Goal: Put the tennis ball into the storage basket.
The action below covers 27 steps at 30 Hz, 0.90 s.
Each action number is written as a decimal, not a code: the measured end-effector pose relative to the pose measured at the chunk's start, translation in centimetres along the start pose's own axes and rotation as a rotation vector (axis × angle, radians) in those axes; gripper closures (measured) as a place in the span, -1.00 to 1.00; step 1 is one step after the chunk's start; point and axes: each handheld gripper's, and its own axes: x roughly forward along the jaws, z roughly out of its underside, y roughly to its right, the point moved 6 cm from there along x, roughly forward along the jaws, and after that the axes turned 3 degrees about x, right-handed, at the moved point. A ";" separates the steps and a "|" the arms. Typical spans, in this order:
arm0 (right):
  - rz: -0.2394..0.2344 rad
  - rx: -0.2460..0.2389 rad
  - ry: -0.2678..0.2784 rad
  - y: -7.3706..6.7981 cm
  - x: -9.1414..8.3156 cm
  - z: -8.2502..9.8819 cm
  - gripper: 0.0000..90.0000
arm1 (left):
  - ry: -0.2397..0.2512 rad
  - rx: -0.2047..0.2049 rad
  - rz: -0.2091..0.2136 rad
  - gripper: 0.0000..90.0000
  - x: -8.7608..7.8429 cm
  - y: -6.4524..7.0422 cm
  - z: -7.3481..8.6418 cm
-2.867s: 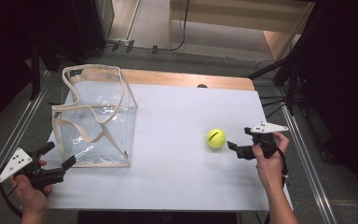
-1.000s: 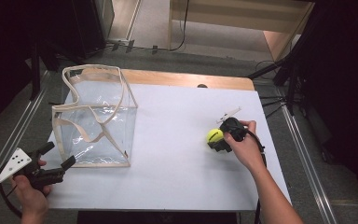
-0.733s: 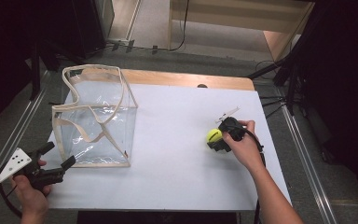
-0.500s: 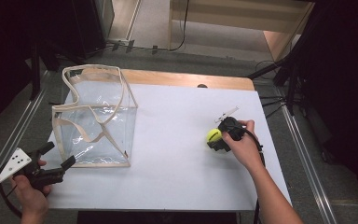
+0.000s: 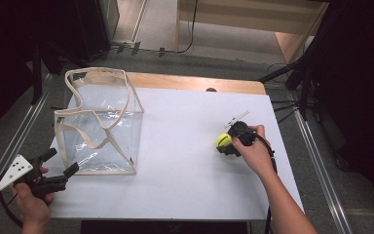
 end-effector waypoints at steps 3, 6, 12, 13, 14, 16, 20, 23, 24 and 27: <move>-0.001 -0.011 0.004 0.0 0.0 -0.1 -0.50 | -0.001 0.000 0.000 -1.00 0.0 0.0 0.0; -0.001 -0.012 0.002 0.0 0.0 -0.1 -0.50 | 0.001 -0.001 0.000 -1.00 0.0 0.0 0.0; -0.008 -0.011 0.013 -0.1 -0.2 -0.3 -0.49 | 0.002 -0.001 0.001 -1.00 0.0 0.0 0.0; -0.010 -0.012 0.019 -0.1 -0.3 -0.4 -0.49 | 0.001 -0.001 0.001 -1.00 0.0 0.0 0.0; -0.014 -0.018 0.016 0.0 -0.5 -0.4 -0.49 | 0.001 0.000 0.002 -1.00 0.0 0.0 0.0; -0.009 -0.014 0.019 0.0 -0.6 -0.4 -0.49 | 0.001 -0.001 0.001 -1.00 0.0 0.0 0.0; -0.013 -0.017 0.022 0.0 -1.0 -0.6 -0.49 | 0.002 -0.002 0.003 -1.00 0.0 0.0 0.0; -0.016 -0.021 0.024 -0.1 -1.1 -0.7 -0.49 | 0.002 -0.003 0.002 -1.00 0.0 0.0 0.0; -0.017 -0.021 0.023 -0.1 -1.1 -0.8 -0.49 | 0.002 -0.002 0.003 -1.00 0.0 0.0 0.0; -0.017 -0.020 0.020 -0.2 -1.3 -1.0 -0.49 | 0.003 -0.003 0.003 -1.00 0.0 0.0 0.0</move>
